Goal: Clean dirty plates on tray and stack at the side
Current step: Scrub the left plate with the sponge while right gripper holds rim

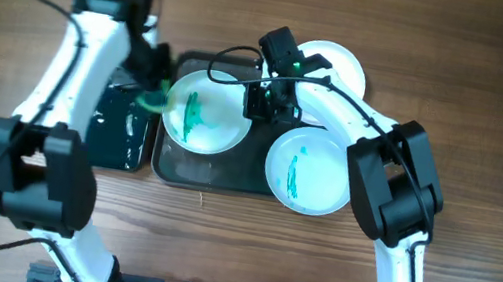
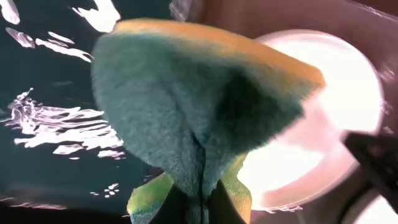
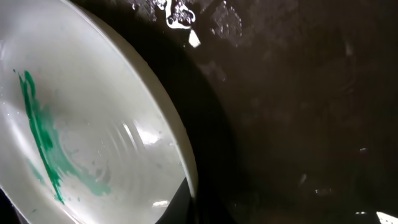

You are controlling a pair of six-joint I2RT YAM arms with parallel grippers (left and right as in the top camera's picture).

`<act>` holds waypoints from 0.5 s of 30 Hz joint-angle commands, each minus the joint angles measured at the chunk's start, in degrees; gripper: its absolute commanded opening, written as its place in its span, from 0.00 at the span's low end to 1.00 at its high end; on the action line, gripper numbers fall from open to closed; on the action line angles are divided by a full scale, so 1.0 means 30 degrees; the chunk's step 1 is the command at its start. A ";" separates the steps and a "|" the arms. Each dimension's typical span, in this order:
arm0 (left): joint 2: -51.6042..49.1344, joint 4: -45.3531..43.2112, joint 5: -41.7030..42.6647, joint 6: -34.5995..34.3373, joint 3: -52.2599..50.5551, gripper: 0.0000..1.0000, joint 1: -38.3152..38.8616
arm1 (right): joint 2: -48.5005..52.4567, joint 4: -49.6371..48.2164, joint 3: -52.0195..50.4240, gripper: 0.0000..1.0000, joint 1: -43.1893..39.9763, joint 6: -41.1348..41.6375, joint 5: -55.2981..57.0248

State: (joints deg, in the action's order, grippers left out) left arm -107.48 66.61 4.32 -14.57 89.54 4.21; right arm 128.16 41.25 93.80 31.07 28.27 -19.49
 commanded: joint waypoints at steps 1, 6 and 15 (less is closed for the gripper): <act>-0.0670 -0.0780 0.0903 -0.0896 -0.0852 0.04 0.1552 | 0.0605 0.0270 -0.0168 0.04 -0.0131 -0.0168 -0.0488; -0.1698 -0.2798 0.0896 -0.0940 -0.2127 0.04 0.2572 | 0.0605 0.0335 -0.0168 0.04 -0.0131 -0.0168 -0.0546; -0.3286 -0.3949 -0.0554 -0.1872 -0.4153 0.04 0.2820 | 0.0605 0.0423 -0.0168 0.04 -0.0131 -0.0372 -0.0539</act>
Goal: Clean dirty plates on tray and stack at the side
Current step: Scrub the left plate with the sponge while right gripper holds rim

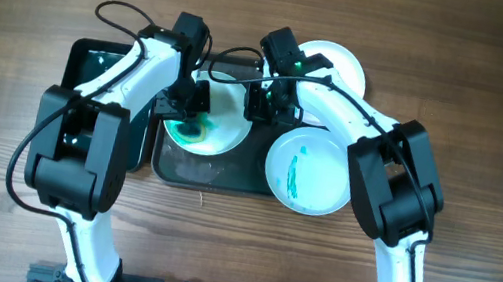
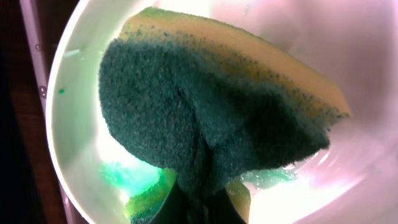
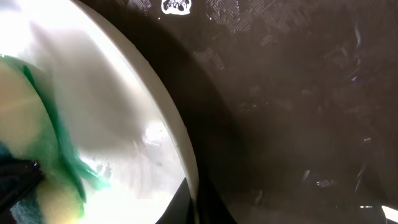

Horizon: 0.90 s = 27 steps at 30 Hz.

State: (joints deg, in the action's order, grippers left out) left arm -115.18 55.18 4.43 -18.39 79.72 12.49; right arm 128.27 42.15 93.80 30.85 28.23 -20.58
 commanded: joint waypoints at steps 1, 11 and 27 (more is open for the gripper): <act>-0.0765 -0.0197 -0.0270 -0.0532 -0.1056 0.04 0.0102 | 0.0568 0.0124 -0.0168 0.04 -0.0058 -0.0357 -0.0175; -0.0758 -0.4095 1.1169 0.5770 -0.1202 0.04 0.0131 | 0.0568 0.0124 -0.0168 0.04 -0.0058 -0.0357 -0.0182; -0.0758 -0.0954 -0.7009 -0.3140 -0.1137 0.04 0.0138 | 0.0568 0.0109 -0.0168 0.04 -0.0058 -0.0350 -0.0117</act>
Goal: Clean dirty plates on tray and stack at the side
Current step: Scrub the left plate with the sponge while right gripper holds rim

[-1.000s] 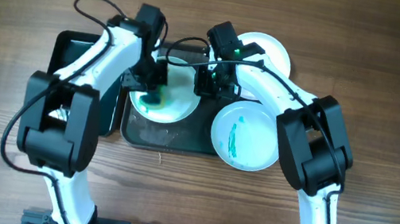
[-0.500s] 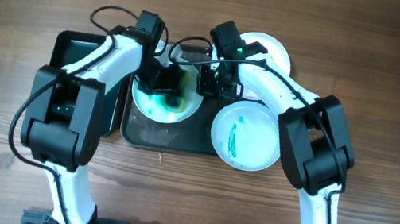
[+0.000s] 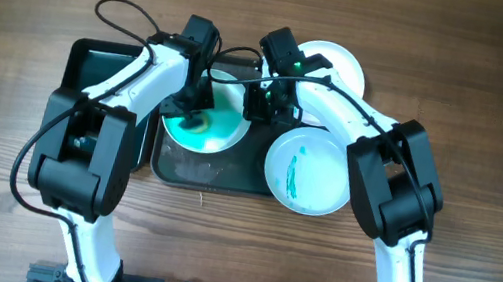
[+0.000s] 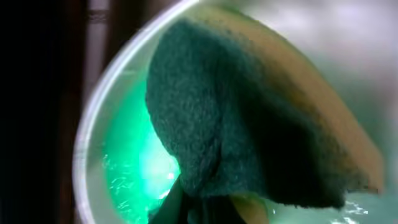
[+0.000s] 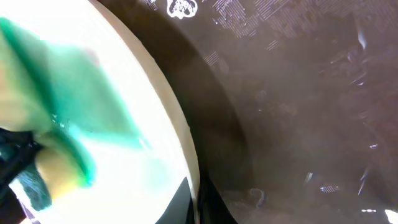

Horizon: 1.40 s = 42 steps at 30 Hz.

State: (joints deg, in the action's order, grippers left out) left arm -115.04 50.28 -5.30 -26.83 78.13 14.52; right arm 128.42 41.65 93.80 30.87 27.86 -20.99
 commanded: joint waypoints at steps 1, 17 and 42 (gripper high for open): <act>-0.0801 0.0714 -0.2594 0.0627 -0.0539 0.04 -0.0510 | 0.0517 0.0284 -0.0168 0.04 -0.0066 -0.0226 0.0007; -0.0801 -0.3191 0.2616 0.4524 -0.0488 0.04 -0.0714 | 0.0517 0.1035 -0.0168 0.04 -0.0138 -0.0663 -0.0852; -0.0801 -0.0634 -0.5209 -0.1355 -0.0379 0.04 -0.0648 | 0.0517 0.0998 -0.0168 0.04 -0.0138 -0.0656 -0.0721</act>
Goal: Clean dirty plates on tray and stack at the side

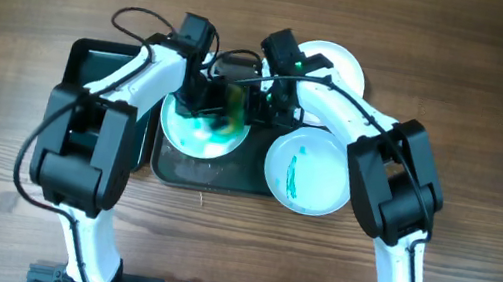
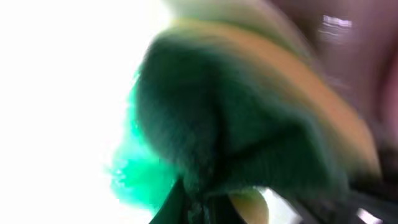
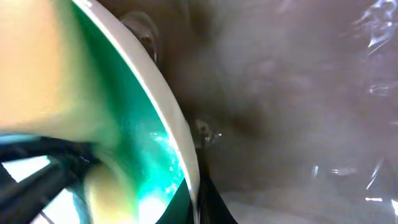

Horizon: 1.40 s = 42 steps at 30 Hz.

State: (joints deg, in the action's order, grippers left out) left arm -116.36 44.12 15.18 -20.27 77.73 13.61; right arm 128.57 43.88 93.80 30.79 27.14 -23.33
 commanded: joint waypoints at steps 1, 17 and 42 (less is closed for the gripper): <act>-0.0364 0.2324 -1.3260 -0.4160 -0.0117 0.04 -0.0342 | 0.0466 0.0255 -0.0168 0.04 -0.0109 -0.0415 0.0058; -0.0364 0.2178 0.8160 0.4626 -0.0044 0.04 -0.0124 | 0.0466 0.0466 -0.0168 0.04 -0.0109 -0.0532 -0.0233; -0.0328 0.9245 0.0546 0.1100 1.1446 0.04 -0.5202 | -0.6091 0.2076 -0.0131 0.04 0.1807 -0.1049 1.2298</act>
State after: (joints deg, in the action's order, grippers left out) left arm -117.75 71.22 18.63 -16.45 111.61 -1.89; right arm 117.43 50.04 93.36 33.08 25.61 -1.65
